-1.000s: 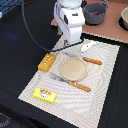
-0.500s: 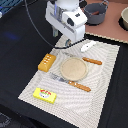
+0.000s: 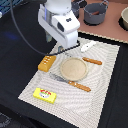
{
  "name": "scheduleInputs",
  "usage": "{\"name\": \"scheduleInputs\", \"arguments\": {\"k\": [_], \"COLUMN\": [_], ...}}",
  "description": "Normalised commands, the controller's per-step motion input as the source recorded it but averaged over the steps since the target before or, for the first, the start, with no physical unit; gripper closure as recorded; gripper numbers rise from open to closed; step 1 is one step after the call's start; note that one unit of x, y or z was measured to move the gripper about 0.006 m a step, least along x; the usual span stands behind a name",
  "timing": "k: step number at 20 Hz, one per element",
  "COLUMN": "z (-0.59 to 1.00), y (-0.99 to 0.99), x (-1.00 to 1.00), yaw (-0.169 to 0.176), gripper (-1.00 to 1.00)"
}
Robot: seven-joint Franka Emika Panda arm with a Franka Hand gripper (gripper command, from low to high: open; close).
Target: Interact with the objects in diverse but meaningful ways.
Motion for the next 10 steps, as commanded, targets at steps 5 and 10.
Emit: {"name": "scheduleInputs", "arguments": {"k": [5, 10], "z": [-0.19, -0.16], "y": [-0.32, -0.07], "x": [-0.35, -0.29], "yaw": [0.146, 0.190], "gripper": [-1.00, -1.00]}}
